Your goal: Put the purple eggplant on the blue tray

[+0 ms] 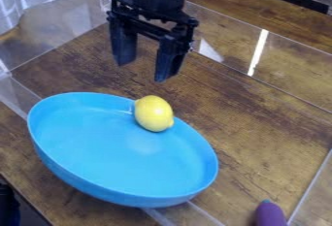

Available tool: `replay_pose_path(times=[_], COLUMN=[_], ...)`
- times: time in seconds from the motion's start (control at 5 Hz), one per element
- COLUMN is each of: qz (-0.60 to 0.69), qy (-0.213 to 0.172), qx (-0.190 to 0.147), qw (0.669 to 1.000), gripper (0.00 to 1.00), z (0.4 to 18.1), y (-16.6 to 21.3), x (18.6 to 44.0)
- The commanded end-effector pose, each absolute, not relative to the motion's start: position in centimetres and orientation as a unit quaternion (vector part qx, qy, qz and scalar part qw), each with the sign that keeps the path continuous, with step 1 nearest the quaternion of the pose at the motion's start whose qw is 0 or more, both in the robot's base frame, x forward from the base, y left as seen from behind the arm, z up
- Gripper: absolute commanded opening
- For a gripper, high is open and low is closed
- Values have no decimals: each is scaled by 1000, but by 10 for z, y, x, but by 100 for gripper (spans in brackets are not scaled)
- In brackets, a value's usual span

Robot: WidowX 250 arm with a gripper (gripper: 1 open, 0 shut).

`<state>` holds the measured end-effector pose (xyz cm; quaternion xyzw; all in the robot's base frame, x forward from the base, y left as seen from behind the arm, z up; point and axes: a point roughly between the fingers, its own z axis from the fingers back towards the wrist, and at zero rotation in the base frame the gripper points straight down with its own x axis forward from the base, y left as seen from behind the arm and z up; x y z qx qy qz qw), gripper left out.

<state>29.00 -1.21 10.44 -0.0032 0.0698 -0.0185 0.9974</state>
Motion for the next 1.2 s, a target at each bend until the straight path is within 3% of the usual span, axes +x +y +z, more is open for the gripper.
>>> replay_pose_path(times=[0.0,1.0], qz=[-28,-53], qy=[58,83], qx=[-3,-2], qw=[998,995], gripper=[100,100], z=[107,77], y=[-17,-37], x=[293,292])
